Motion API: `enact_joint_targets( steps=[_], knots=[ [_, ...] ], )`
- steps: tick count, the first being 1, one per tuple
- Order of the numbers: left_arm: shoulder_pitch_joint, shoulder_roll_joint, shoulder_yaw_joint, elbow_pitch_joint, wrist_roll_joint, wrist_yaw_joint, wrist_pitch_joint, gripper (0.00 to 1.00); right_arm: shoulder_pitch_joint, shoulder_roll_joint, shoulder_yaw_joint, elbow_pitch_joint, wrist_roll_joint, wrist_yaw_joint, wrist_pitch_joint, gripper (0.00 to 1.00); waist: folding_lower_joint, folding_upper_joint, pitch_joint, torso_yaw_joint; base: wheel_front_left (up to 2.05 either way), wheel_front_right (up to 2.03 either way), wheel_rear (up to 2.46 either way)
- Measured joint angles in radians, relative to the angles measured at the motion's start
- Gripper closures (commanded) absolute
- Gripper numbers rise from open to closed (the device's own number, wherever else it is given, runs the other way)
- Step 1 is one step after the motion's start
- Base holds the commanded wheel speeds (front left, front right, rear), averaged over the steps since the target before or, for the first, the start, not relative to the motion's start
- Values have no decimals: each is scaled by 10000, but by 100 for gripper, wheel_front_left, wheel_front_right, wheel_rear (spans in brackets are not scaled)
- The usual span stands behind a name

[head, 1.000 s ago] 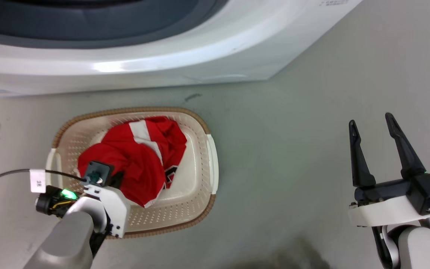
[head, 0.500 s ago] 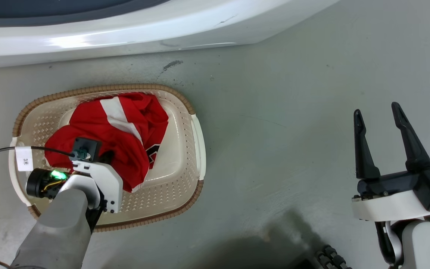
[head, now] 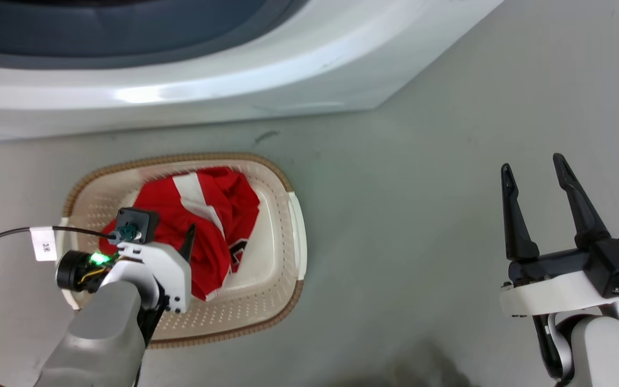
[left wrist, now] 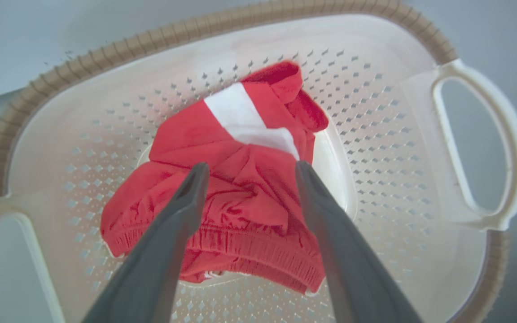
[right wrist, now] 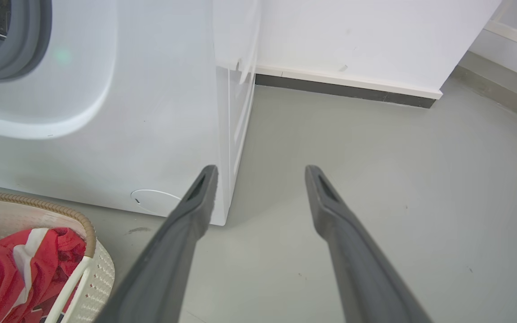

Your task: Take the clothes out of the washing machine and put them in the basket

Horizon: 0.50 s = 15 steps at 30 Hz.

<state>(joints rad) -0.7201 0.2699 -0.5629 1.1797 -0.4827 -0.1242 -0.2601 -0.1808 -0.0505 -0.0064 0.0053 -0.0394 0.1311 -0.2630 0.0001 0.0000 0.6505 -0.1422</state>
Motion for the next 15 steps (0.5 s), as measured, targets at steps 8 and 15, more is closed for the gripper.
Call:
enact_joint_targets(
  steps=[8, 15],
  knots=[
    [1081, 291, 1542, -2961, 92, 719, -31, 0, 37, 2, -94, 418, -128, 0, 0, 0, -1, 1, -1527, 302, 0, 0, 0],
    [2583, 311, 2987, -6017, 1185, 1300, -29, 0, 247, 6, -313, 688, -146, 0, 0, 0, -2, 0, -3284, 729, 0, 0, 0]
  ],
)
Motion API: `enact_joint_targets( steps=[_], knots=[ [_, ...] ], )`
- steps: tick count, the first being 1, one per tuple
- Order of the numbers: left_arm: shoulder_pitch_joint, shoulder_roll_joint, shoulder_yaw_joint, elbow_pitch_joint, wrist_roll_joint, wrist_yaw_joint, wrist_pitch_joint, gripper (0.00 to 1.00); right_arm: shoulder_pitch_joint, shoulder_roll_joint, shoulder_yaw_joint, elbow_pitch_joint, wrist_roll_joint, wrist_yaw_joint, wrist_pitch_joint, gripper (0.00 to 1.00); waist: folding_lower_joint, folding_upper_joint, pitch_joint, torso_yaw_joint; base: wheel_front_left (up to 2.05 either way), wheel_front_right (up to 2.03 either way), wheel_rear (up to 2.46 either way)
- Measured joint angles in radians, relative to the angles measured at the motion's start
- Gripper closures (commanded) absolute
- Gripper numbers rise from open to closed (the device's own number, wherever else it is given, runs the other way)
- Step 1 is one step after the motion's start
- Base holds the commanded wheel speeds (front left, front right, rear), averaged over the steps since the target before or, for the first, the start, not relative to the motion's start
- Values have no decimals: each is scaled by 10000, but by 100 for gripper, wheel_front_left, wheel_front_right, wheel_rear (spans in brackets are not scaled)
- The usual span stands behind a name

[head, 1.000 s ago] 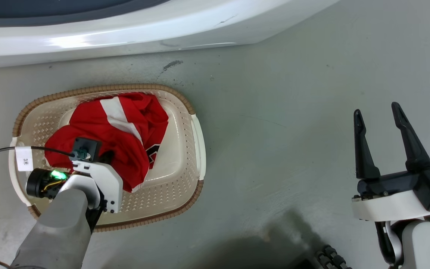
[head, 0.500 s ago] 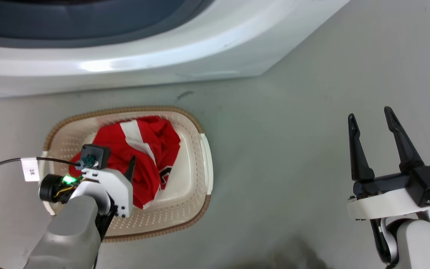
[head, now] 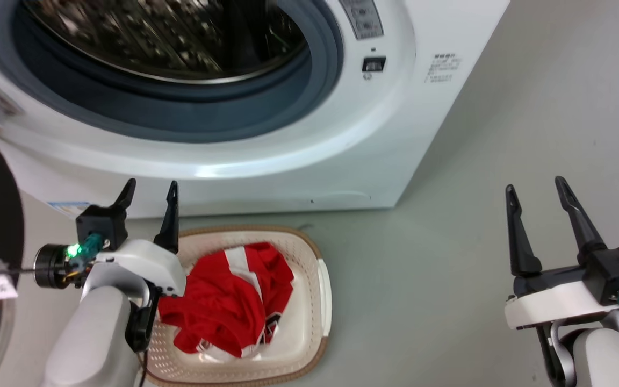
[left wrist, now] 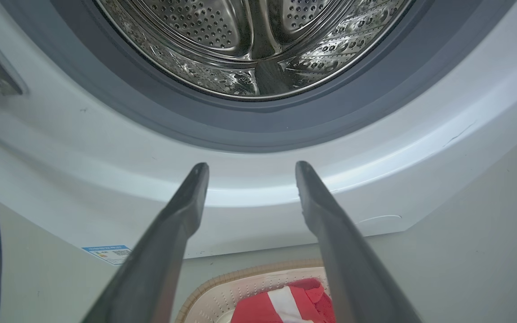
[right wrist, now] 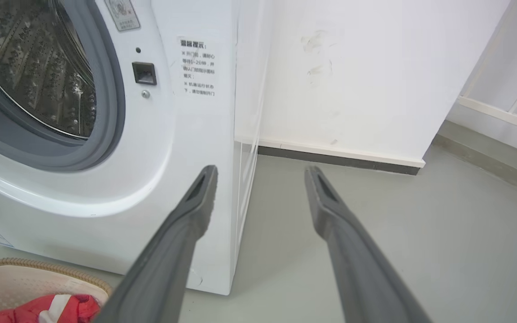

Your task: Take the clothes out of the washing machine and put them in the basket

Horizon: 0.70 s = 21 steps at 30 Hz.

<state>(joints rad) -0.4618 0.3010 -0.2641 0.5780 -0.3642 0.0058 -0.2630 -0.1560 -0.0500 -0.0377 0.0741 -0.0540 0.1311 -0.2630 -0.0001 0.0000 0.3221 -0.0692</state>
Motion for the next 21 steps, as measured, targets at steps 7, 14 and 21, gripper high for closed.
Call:
enact_joint_targets(
  steps=[7, 14, 21],
  knots=[
    [1546, -303, 936, -1973, 583, 236, 0, 0, 398, -2, -228, 125, 15, 0, 0, 0, -1, 0, -1260, 289, 0, 0, 0],
    [3133, -738, 1269, -3505, 1333, 594, 0, 0, 1095, -4, -314, 198, -2, 0, 0, 0, -1, 0, -2275, 485, 0, 0, 0],
    [4408, -1235, 1448, -4477, 1705, 658, -2, 0, 1782, -4, -290, 104, 125, 0, 0, 0, -1, 0, -2905, 541, 0, 0, 0]
  ],
)
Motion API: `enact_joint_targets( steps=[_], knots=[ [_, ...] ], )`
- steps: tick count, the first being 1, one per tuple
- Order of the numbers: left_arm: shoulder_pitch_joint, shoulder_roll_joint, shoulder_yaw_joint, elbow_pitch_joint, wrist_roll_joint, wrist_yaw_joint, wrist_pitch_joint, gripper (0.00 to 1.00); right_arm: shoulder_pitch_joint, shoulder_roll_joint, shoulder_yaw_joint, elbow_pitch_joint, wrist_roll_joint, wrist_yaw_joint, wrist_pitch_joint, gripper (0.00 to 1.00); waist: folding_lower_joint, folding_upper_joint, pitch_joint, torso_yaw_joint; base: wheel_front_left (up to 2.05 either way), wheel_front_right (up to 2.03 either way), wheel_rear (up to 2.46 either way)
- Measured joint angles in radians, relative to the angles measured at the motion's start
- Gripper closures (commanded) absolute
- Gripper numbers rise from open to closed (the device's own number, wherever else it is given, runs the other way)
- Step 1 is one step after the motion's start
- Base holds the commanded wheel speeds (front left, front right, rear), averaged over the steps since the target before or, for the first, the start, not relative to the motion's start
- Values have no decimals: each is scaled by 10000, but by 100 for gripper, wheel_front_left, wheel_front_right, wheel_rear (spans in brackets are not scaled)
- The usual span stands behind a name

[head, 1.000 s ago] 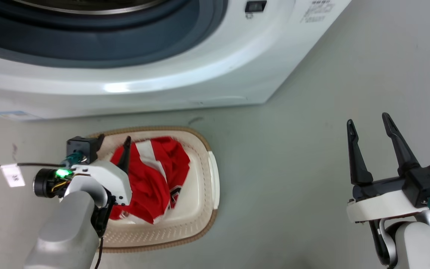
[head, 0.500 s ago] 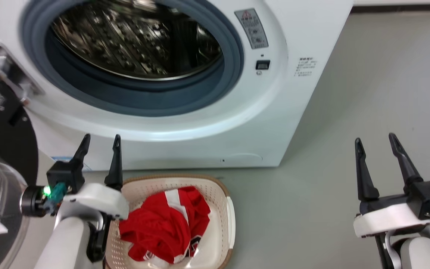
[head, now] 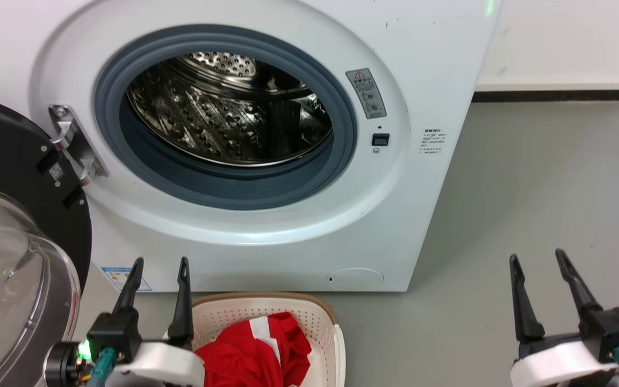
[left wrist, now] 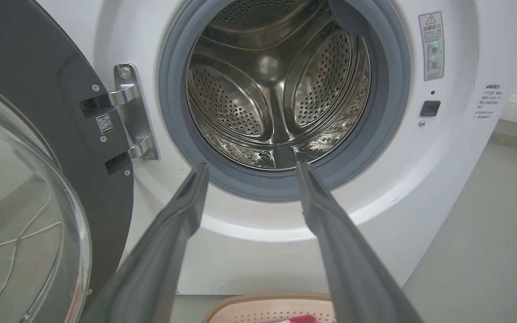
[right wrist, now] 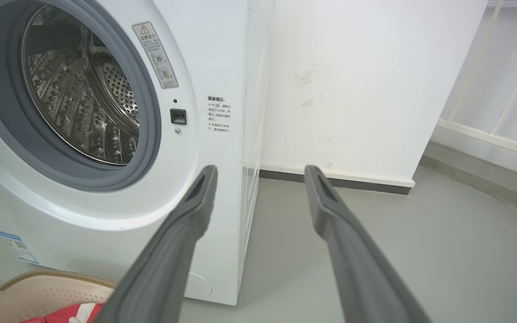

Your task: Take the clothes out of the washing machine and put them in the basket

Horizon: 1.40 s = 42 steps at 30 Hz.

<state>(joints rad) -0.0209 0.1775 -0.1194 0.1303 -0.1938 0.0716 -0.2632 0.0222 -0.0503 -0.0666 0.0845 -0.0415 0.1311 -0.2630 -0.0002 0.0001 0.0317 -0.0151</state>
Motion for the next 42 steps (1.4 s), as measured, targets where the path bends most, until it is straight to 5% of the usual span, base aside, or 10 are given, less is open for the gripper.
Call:
enact_joint_targets(
  steps=[11, 34, 35, 42],
  knots=[
    [1292, -527, 339, -606, 629, 61, 2, 0, 695, 0, 132, -10, 161, 0, 0, 0, 1, 0, -534, -153, 0, 0, 0],
    [1385, -941, 790, -698, 1116, -384, 2, 0, 710, 0, 105, -67, 199, 0, 0, 0, 2, 1, -567, -48, 0, 0, 0],
    [1379, -953, 813, -729, 1103, -453, 2, 100, 710, 0, 107, -65, 199, 0, 0, 100, 2, 0, -558, -45, 0, 0, 0],
    [1516, -970, 823, -174, 771, -468, 182, 100, 859, 29, 119, 447, 545, 2, 142, 100, 3, 0, -551, -39, 0, 0, 0]
  ],
)
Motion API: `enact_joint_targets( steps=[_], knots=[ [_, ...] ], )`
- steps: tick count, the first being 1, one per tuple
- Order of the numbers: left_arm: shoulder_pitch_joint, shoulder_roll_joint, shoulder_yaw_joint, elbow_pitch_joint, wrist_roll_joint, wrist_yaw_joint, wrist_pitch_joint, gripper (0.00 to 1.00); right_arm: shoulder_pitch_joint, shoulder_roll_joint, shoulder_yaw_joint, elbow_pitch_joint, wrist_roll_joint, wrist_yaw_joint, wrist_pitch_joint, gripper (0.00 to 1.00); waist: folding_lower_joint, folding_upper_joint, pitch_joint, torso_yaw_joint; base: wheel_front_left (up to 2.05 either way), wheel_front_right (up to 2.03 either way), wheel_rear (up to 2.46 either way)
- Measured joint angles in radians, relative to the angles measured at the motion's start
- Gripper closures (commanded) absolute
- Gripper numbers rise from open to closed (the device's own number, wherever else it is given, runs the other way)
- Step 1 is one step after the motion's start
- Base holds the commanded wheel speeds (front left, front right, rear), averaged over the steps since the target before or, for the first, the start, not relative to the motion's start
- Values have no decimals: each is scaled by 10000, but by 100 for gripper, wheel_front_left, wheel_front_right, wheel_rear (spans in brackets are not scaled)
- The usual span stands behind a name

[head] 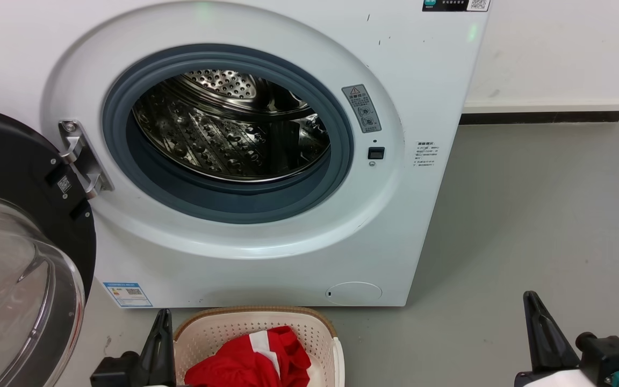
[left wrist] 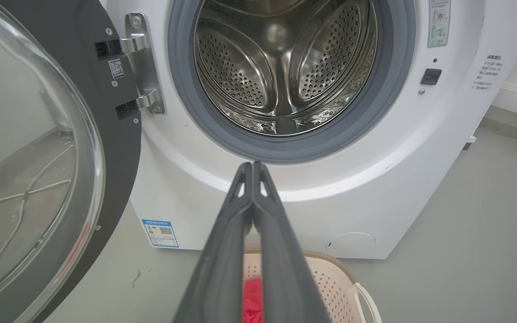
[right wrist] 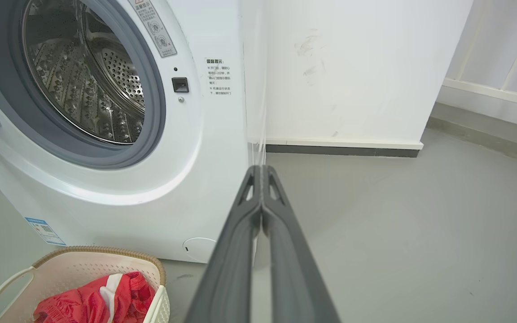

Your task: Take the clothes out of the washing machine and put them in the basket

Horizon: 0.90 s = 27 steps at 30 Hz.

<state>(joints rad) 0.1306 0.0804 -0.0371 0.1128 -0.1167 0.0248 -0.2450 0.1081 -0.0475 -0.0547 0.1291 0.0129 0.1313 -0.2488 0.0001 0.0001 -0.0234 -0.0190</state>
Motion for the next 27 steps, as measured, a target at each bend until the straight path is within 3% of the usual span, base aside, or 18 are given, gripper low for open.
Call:
enact_joint_targets(
  steps=[27],
  knots=[
    [-627, -117, 479, 441, -4955, -512, 1181, 100, -530, 0, -173, 374, 5287, -2, 1189, 100, 0, 0, 59, 42, 0, 0, 0]
  ],
)
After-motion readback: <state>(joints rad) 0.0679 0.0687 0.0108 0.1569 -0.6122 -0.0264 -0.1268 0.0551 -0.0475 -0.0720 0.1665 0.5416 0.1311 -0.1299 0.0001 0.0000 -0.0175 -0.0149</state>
